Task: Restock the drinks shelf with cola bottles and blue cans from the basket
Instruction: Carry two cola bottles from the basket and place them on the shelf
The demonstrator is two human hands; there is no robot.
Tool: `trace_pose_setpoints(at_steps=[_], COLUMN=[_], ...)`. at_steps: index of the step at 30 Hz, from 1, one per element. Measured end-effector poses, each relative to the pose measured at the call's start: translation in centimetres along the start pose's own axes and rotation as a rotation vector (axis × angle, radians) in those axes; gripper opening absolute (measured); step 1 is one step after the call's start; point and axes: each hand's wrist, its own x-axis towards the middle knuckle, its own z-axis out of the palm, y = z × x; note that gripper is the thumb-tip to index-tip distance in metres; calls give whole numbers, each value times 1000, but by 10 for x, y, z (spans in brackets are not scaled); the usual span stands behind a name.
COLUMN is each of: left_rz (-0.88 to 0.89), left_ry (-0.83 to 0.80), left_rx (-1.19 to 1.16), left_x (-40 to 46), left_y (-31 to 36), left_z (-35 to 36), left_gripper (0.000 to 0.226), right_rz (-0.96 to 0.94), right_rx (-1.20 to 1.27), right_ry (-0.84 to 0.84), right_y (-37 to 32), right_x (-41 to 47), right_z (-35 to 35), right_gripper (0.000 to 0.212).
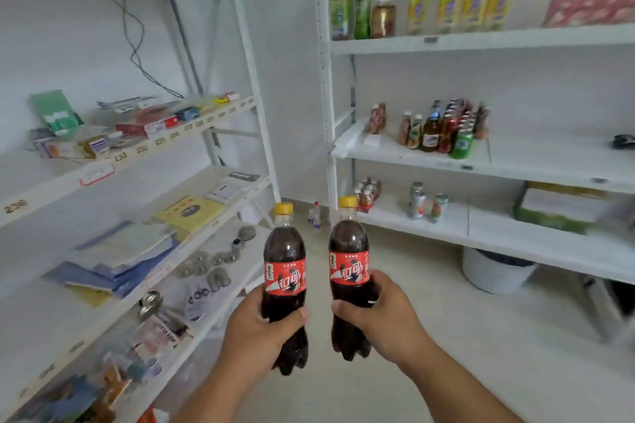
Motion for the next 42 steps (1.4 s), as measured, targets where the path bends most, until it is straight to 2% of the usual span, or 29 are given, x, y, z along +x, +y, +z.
trace_pose_setpoints(at_steps=[8, 18, 25, 31, 34, 42], left_rz=[77, 159, 214, 233, 247, 259], left_ry=[-227, -462, -619, -708, -716, -699], left_rx=[57, 22, -40, -64, -57, 11], left_x=[48, 123, 180, 213, 225, 247], left_y=[55, 85, 107, 126, 136, 165], left_z=[137, 254, 295, 332, 357, 449], left_gripper=[38, 47, 46, 47, 48, 44], right_rz=[46, 124, 130, 134, 138, 119], right_rx=[-42, -39, -101, -113, -105, -86], right_ry=[321, 604, 714, 729, 755, 758], right_y=[25, 50, 39, 37, 43, 68], right_x=[12, 48, 102, 138, 155, 196], right_z=[-143, -227, -253, -277, -296, -382], right_gripper=[47, 46, 45, 49, 55, 55])
